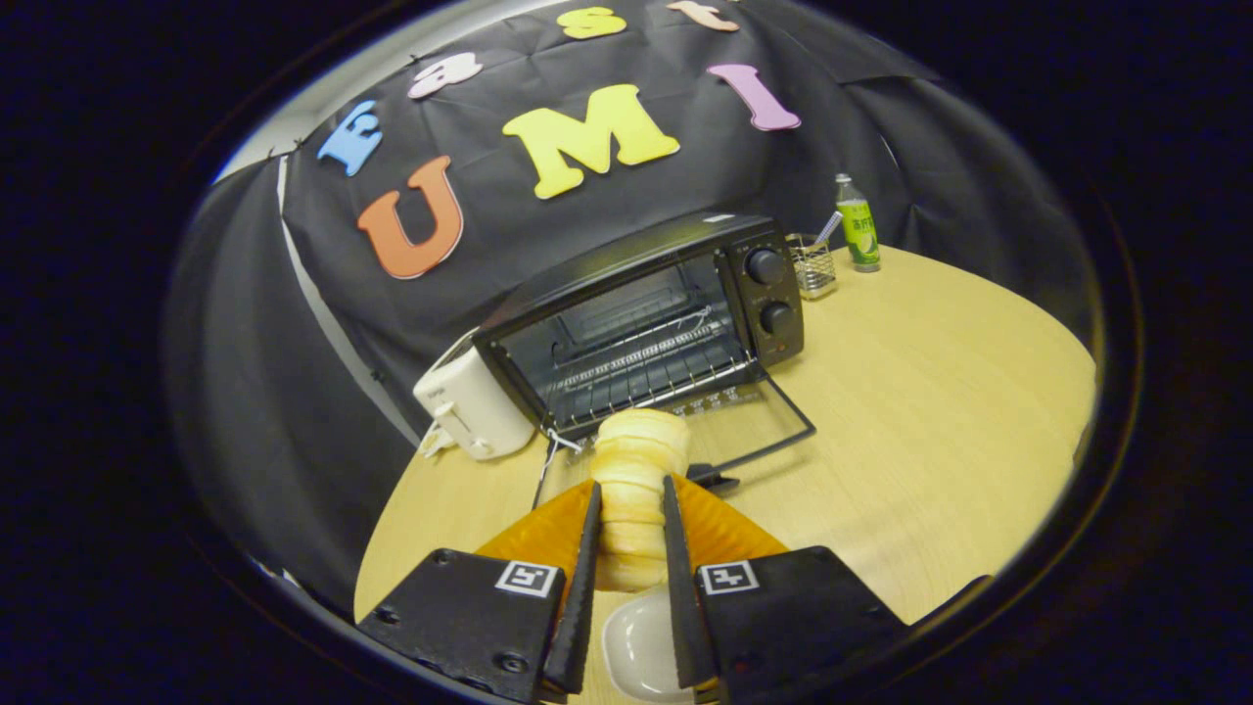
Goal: Open the toaster oven, put the food inside, and close the toaster oven door.
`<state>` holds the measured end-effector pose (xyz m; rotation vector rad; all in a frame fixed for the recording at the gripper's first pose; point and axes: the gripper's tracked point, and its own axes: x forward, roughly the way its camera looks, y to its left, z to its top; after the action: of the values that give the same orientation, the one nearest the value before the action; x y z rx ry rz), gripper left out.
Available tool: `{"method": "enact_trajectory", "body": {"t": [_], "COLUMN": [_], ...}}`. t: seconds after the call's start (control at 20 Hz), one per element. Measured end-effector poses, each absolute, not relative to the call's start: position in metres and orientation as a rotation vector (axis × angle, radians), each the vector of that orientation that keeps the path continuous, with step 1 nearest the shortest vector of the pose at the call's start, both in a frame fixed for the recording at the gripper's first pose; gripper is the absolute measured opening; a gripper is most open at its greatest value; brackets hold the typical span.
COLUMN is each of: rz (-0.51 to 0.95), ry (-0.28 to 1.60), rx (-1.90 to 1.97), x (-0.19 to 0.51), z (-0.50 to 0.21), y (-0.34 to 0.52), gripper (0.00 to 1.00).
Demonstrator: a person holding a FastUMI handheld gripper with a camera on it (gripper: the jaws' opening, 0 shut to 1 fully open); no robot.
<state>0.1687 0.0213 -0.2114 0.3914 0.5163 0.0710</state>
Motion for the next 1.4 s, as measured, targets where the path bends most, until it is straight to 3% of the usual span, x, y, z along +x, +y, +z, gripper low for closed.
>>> {"method": "enact_trajectory", "body": {"t": [0.5, 0.9, 1.0, 1.05, 1.2, 1.4], "rz": [-0.053, -0.086, -0.083, -0.074, -0.073, -0.050], "ry": [0.455, 0.483, 0.482, 0.483, 0.486, 0.452], "rx": [0.470, 0.459, 0.446, 0.443, 0.443, 0.423], "x": [0.313, 0.361, 0.364, 0.365, 0.361, 0.350], "z": [-0.224, -0.254, -0.256, -0.256, -0.257, -0.241], "y": [-0.003, -0.001, 0.002, 0.004, 0.003, 0.005], "gripper": [0.39, 0.39, 0.44, 0.52, 0.62, 0.83]}}
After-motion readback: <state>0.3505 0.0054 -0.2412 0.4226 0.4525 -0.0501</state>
